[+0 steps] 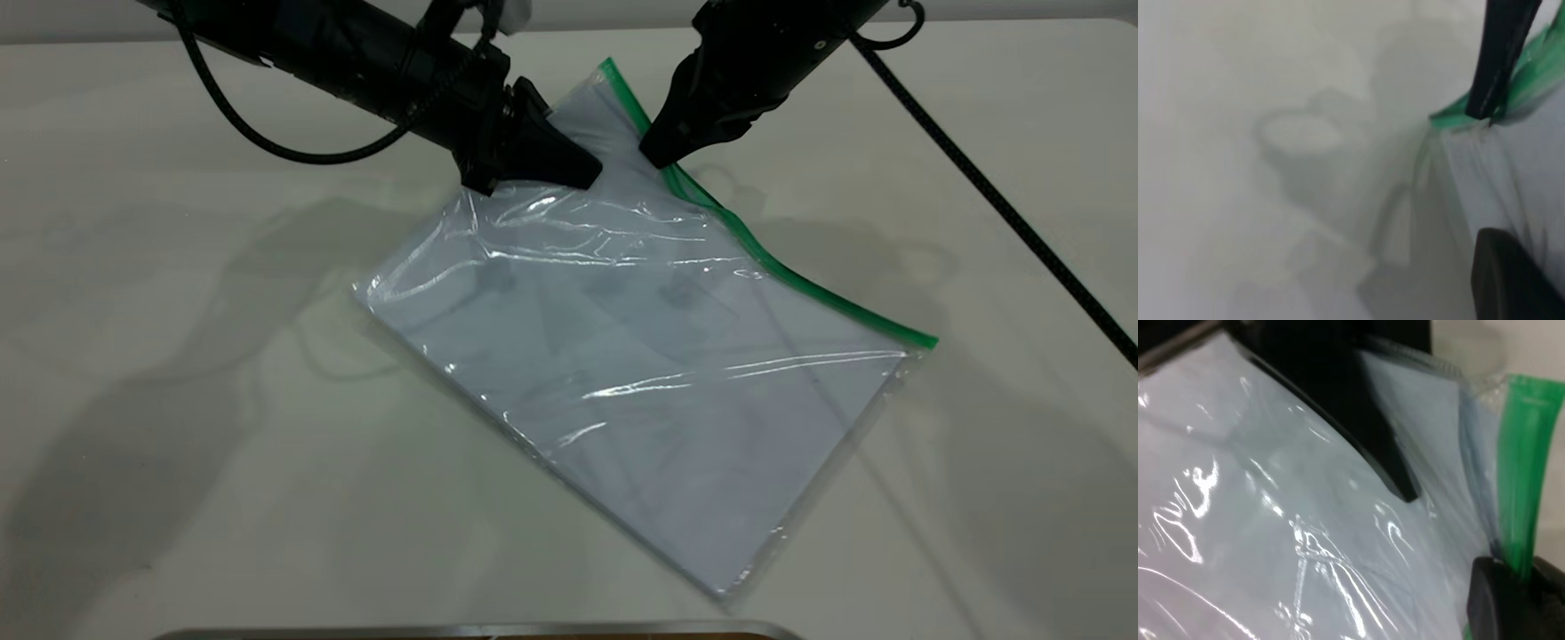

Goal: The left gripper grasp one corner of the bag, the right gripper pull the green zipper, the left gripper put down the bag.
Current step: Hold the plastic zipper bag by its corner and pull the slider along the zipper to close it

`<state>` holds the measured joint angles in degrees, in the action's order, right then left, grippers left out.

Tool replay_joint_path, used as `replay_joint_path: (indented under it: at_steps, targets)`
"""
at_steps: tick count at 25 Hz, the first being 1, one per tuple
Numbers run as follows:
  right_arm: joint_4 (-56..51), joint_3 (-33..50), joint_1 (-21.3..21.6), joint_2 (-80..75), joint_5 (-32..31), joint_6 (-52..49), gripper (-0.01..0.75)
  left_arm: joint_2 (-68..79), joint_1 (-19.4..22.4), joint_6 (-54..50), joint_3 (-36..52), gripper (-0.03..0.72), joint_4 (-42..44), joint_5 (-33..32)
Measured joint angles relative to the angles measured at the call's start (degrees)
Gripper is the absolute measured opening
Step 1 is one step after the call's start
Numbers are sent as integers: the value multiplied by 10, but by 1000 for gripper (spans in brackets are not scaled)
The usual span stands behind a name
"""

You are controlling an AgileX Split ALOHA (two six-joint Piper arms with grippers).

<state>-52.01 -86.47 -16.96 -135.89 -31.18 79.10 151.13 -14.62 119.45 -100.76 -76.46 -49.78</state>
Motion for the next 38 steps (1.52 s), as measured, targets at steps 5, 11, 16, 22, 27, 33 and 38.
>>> replay_joint_path:
  at_steps: [5, 11, 16, 22, 27, 33, 38]
  targets:
    - [-10, 0, 9, -2, -12, -11, 37, 0, 2, 0, 0, 55, -8, -9]
    - [-26, 0, 10, -3, -13, -13, 39, 0, 4, 0, 0, 55, -10, -10]
    - [-65, 0, 12, -5, -12, 6, 51, -1, 8, -2, 0, 55, -10, -12]
    - [-158, 2, 20, -12, -18, 94, 105, -2, 17, -2, 0, 55, -11, -13]
    - [-210, 5, 29, -12, -14, 151, 176, -3, 25, -2, 0, 55, -6, -13]
    - [-243, 5, 30, -12, -20, 184, 256, -3, 25, 2, 0, 55, -5, -14]
    - [-251, 5, 30, -12, -86, 206, 303, -3, 25, 3, 0, 55, -5, -14]
